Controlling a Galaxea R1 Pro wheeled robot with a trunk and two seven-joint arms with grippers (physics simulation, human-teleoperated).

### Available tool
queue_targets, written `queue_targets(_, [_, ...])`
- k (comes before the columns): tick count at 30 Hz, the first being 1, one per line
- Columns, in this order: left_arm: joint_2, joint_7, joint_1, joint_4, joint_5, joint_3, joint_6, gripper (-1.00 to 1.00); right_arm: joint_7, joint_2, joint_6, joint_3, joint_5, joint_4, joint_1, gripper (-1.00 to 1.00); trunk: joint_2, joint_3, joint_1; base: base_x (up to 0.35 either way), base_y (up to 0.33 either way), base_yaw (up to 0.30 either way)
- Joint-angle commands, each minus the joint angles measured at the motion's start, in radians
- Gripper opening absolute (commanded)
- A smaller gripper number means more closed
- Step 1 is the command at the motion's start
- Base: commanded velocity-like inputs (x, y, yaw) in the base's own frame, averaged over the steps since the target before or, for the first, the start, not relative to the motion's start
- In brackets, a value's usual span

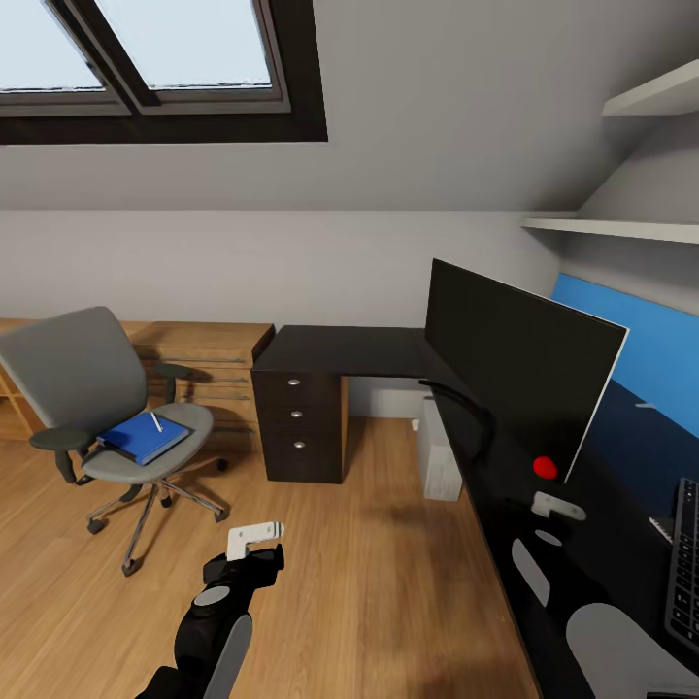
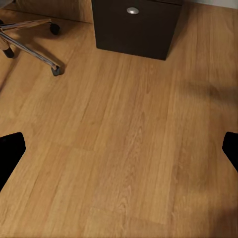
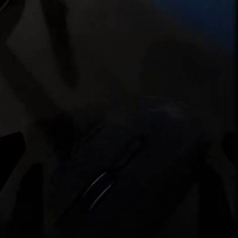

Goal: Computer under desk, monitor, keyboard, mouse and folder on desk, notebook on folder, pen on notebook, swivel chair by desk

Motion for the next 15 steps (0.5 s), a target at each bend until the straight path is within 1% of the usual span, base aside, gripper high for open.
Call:
queue_targets(1, [0.0, 0.01, -0.001, -0.001, 0.01, -0.001, 0.002, 1.0, -0.005, 0.0, -0.002, 0.002, -0.01, -0.001, 0.0, 1.0, -0.001, -0.001, 0.0, 0.0, 0.0, 0.0])
queue_targets(15, [0.0, 0.01, -0.001, -0.001, 0.01, -0.001, 0.002, 1.0, -0.011, 0.0, 0.015, 0.002, -0.011, -0.001, 0.0, 1.0, -0.001, -0.001, 0.0, 0.0, 0.0, 0.0])
